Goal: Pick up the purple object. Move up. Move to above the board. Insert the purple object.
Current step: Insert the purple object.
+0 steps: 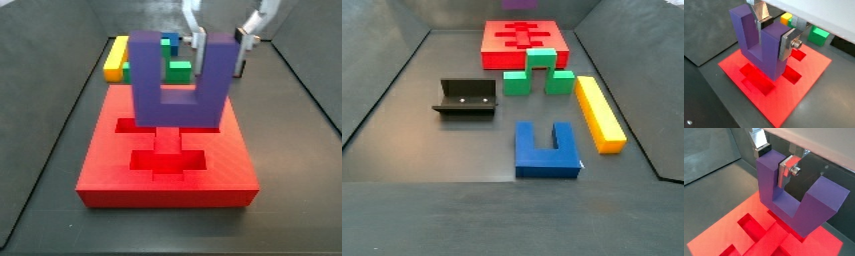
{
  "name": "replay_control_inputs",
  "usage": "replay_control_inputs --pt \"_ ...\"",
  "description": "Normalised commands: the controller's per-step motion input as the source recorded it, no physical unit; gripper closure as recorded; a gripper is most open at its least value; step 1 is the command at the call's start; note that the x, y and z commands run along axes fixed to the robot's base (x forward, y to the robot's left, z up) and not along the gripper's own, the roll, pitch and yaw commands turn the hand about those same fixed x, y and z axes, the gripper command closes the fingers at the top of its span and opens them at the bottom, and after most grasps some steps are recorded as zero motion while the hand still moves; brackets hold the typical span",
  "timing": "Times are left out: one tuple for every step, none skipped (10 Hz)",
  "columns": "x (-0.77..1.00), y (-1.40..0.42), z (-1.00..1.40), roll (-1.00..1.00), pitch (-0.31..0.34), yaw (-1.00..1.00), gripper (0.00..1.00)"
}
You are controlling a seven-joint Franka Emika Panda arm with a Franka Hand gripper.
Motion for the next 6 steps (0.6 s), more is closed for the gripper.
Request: replay_control_inputs --pt "0.03 0.00 -0.22 0.00 0.000 0.00 1.00" --pt "0.13 -0.38 -0.49 0.09 -0.020 0.47 1.00" --pt "0.09 -0.37 -0.43 0.12 0.000 0.58 1.00" --pt "0.00 -0.34 -0.28 0.17 0.000 0.47 1.00" --pt "0.12 -0.19 -0.21 0.19 0.003 0.19 1.00" --pt "0.26 -0.03 -0.05 0.24 0.083 -0.08 1.00"
